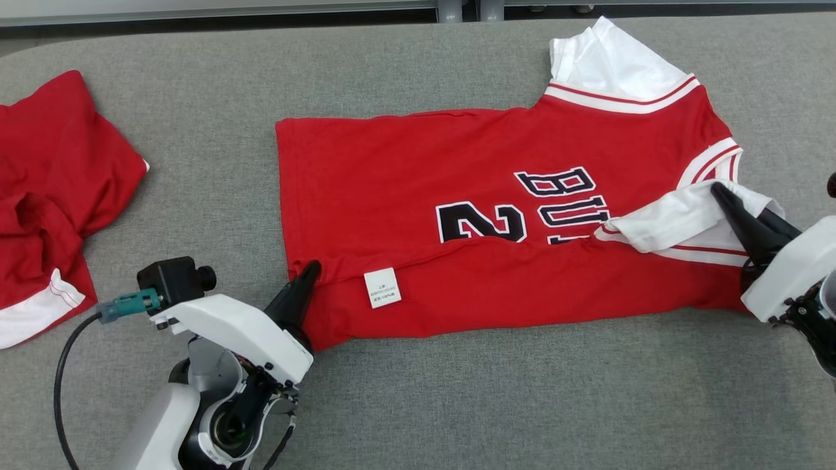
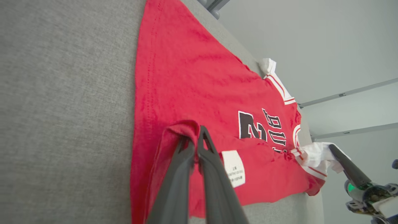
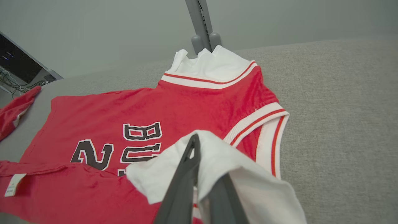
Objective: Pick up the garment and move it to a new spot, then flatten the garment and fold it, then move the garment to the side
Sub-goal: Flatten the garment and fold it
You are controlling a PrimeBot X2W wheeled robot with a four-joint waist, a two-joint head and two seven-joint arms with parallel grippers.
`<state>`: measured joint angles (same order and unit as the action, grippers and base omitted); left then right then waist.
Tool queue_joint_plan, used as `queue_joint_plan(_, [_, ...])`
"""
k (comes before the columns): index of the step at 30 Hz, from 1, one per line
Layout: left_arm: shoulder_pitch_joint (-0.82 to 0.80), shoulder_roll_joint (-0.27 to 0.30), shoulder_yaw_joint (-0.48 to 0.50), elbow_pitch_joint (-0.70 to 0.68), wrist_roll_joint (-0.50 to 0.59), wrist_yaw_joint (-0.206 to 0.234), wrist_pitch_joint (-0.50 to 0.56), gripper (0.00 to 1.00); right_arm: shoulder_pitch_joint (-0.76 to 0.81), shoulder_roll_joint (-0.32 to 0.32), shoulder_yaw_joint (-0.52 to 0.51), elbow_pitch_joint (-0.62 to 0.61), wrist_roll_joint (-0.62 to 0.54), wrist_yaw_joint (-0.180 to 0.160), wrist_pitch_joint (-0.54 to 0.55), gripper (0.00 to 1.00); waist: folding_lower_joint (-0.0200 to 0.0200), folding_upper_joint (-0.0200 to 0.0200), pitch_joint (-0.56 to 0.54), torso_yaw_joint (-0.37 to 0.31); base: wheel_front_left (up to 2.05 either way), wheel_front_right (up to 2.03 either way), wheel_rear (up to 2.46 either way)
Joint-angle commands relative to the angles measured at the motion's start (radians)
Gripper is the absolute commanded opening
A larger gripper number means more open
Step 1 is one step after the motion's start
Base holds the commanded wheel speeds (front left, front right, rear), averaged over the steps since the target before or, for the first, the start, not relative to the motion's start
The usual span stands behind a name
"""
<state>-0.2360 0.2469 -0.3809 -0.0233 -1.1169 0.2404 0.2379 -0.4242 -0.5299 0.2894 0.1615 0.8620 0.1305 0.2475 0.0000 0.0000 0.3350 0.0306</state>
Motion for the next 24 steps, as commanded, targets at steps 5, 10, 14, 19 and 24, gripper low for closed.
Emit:
queue_joint_plan(5, [-0.027,0.026,-0.011,0.046,0.033,0.007,0.006,1.00,-0.036,-0.012,0.034,0.025,-0.027,0.000,-0.037,1.00,0.0000,0.0000,0.004,-0.013,0.00,0.00,0.00])
queue_joint_plan(10, [0.056,0.102,-0.002,-0.011,0.083,0.007,-0.031,1.00,0.045,-0.094,0.026,-0.028,-0.078,0.000,-0.035,1.00,0.0000,0.0000,-0.008,-0.048,0.00,0.00,0.00])
queue_joint_plan(14, [0.127,0.145,-0.014,-0.090,0.096,0.016,-0.019,1.00,0.129,-0.147,0.005,-0.072,-0.116,0.000,0.018,1.00,0.0000,0.0000,0.012,-0.061,0.00,0.00,0.00])
queue_joint_plan(19, [0.137,0.165,-0.070,-0.100,0.147,0.047,0.015,1.00,0.161,-0.140,-0.026,-0.072,-0.170,0.000,0.076,1.00,0.0000,0.0000,0.067,-0.053,0.00,0.00,0.00])
queue_joint_plan(24, [0.132,0.147,-0.149,-0.052,0.148,0.022,0.084,0.47,0.131,-0.110,-0.021,-0.039,-0.228,0.000,0.139,1.00,0.0000,0.0000,0.102,-0.033,0.00,0.00,0.00])
